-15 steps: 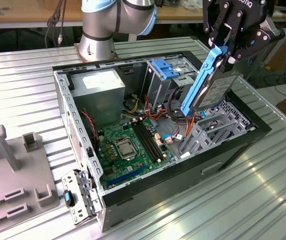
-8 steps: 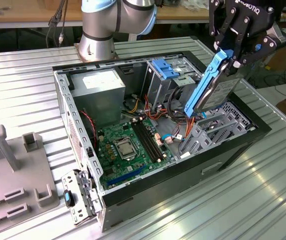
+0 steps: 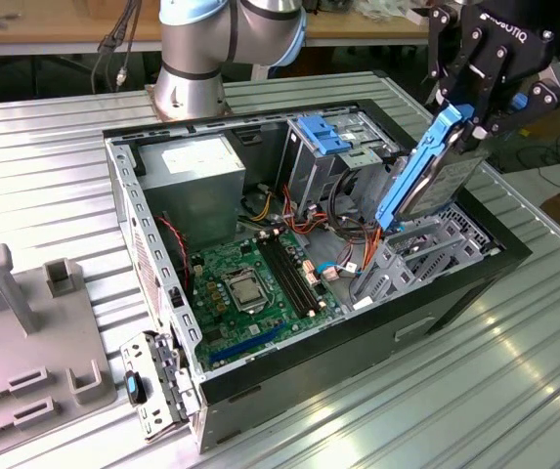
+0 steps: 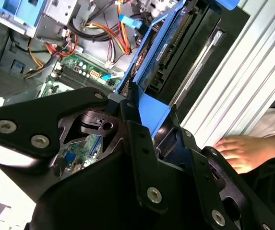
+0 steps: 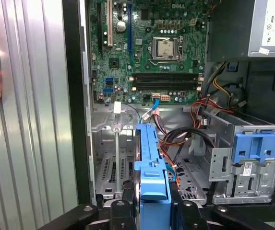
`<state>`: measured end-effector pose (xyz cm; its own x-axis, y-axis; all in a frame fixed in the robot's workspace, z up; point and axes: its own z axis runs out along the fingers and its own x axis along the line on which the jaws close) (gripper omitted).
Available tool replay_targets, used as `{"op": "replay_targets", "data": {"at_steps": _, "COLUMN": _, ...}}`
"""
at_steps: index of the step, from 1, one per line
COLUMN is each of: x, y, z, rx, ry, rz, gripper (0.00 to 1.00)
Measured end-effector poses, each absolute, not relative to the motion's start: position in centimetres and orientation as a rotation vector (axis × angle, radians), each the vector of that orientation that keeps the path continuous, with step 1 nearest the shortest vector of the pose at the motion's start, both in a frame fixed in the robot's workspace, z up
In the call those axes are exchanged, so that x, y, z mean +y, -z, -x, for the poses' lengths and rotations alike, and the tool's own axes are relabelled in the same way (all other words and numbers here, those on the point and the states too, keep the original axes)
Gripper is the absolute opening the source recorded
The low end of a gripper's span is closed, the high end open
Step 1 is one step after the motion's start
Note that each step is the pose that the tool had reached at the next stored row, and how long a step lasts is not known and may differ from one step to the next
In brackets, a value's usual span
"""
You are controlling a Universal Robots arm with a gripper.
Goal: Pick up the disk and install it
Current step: 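Insert the disk into the insertion slot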
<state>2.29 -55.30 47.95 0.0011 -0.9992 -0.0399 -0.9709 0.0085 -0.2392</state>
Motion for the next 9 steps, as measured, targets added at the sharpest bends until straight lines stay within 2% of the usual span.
{"op": "replay_targets", "data": {"at_steps": 9, "x": -56.7, "y": -47.3, "z": -2.9, "rx": 2.076, "ry": 0.21, "rz": 2.074, "gripper": 0.37}}
